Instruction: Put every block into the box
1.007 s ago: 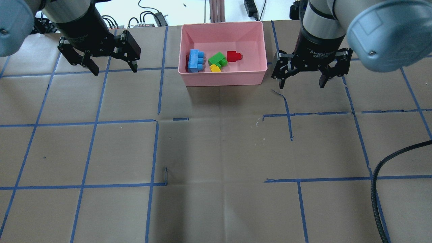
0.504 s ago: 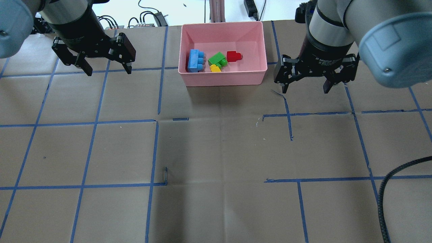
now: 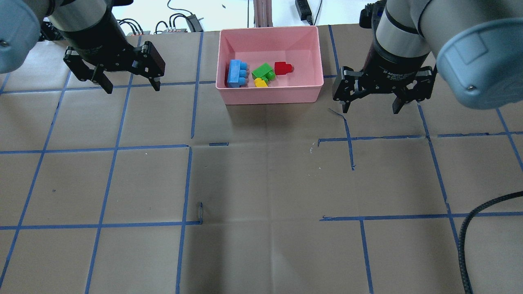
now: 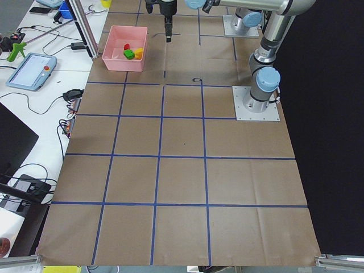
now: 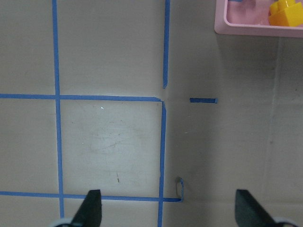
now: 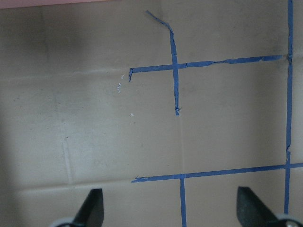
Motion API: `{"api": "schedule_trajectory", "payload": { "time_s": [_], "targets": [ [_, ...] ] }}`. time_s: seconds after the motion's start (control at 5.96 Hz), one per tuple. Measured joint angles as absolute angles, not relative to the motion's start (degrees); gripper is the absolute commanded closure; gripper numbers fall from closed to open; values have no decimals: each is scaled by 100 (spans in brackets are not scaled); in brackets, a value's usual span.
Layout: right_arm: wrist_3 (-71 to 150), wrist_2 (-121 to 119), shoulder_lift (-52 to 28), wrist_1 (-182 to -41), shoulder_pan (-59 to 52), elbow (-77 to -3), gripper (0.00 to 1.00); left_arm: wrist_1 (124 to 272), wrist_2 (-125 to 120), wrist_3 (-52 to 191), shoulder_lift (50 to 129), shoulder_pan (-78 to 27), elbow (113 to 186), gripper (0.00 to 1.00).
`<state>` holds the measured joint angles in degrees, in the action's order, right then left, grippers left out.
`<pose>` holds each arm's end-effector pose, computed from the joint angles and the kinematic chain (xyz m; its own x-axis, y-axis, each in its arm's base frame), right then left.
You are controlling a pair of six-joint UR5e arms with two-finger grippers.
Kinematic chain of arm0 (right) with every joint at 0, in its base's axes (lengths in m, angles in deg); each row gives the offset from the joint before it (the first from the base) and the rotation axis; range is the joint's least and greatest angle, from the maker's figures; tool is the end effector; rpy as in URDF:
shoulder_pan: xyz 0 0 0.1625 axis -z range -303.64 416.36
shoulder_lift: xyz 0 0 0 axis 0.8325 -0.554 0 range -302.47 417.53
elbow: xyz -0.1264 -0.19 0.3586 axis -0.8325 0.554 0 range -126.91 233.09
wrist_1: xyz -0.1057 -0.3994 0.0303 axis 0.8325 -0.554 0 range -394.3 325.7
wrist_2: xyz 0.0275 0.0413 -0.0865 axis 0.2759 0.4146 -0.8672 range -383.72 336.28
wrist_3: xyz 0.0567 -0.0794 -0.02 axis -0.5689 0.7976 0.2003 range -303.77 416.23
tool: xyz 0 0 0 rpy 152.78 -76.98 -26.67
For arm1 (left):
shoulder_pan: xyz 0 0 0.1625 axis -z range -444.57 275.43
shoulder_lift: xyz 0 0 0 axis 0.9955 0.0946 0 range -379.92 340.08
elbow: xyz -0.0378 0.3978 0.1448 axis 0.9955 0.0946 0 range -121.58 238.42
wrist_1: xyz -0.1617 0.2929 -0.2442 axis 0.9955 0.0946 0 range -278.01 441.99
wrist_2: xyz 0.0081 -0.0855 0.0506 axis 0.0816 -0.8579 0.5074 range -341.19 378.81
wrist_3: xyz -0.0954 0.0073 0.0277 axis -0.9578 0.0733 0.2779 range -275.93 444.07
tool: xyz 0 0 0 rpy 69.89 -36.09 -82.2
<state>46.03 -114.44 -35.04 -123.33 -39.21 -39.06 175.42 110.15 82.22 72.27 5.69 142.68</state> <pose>0.1772 -0.4570 0.4894 -0.9966 0.0806 0.0141 0.0807 0.9967 0.0074 -0.1333 -0.5070 0.5122 -0.9993 -0.0277 -0.0232 -0.0276 0.9996 -0.0029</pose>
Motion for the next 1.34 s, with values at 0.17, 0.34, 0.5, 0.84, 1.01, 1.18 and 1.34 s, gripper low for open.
{"api": "schedule_trajectory", "payload": {
  "time_s": [0.17, 0.34, 0.5, 0.84, 1.01, 1.18, 1.34],
  "targets": [
    [4632, -11432, -3500, -12344, -3921, -3881, 0, 17542, 11008, 8224, 7199, 569, 14315, 1],
    [4683, -11437, -3487, -12377, -3924, -3840, 0, 17542, 11005, 8229, 7168, 569, 14362, 1],
    [4704, -11449, -3474, -12444, -3926, -3816, 0, 17542, 11005, 8230, 7146, 569, 14387, 1],
    [4709, -11456, -3467, -12546, -3927, -3812, 0, 17539, 10869, 8222, 7133, 566, 14401, 1],
    [4709, -11453, -3467, -12557, -3926, -3813, 0, 17532, 10828, 8230, 7132, 565, 14402, 1],
    [4709, -11451, -3467, -12561, -3917, -3813, 0, 17506, 10827, 8248, 7131, 565, 14402, 1],
    [4709, -11453, -3463, -12564, -3909, -3812, 0, 17472, 10836, 8257, 7131, 565, 14406, 1]
  ]
}}
